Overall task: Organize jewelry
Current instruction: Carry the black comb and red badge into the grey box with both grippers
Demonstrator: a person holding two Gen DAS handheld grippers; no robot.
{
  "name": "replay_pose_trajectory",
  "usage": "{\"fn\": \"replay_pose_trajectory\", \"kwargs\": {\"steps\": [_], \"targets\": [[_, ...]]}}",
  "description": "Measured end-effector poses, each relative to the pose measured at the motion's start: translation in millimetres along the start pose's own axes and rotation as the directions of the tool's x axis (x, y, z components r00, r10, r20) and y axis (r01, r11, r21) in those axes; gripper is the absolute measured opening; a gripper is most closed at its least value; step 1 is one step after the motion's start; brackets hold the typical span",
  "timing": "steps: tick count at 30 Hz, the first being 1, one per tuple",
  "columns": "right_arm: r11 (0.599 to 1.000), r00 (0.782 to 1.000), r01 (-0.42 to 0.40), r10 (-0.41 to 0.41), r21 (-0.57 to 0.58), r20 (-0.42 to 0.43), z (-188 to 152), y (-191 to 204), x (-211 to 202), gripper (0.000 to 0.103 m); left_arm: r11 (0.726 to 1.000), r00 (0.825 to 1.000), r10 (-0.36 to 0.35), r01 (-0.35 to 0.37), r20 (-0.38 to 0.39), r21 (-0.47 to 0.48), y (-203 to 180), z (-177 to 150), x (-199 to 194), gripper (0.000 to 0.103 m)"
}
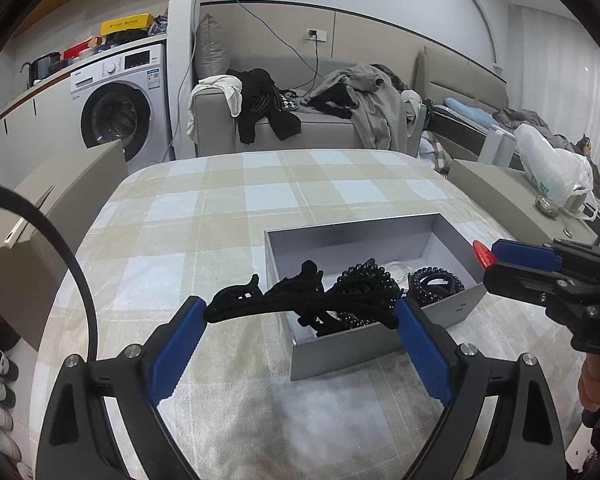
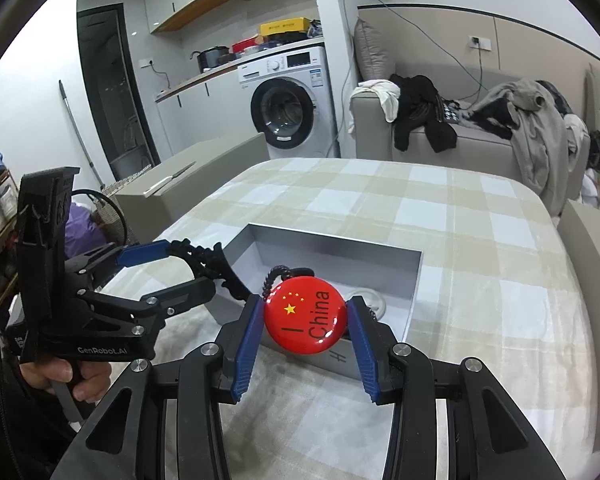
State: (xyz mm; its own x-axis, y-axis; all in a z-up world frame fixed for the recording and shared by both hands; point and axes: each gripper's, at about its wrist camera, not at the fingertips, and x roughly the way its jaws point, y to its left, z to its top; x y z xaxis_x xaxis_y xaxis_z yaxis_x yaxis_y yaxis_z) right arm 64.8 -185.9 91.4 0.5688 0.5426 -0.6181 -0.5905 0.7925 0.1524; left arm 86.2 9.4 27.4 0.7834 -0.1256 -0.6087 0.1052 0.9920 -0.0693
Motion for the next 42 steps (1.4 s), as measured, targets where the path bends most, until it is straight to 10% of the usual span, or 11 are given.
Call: {"fn": "replay_pose_trajectory", "kwargs": {"steps": [42], "targets": [[0.997,0.998,0.052,-0.05,0.056,-0.037,2.8,-29.7,33.3,0.042,0.994,0.999,-0.022,0.025,-0.03,0.105,-27.6,17.1,30.1,0.092]]}}
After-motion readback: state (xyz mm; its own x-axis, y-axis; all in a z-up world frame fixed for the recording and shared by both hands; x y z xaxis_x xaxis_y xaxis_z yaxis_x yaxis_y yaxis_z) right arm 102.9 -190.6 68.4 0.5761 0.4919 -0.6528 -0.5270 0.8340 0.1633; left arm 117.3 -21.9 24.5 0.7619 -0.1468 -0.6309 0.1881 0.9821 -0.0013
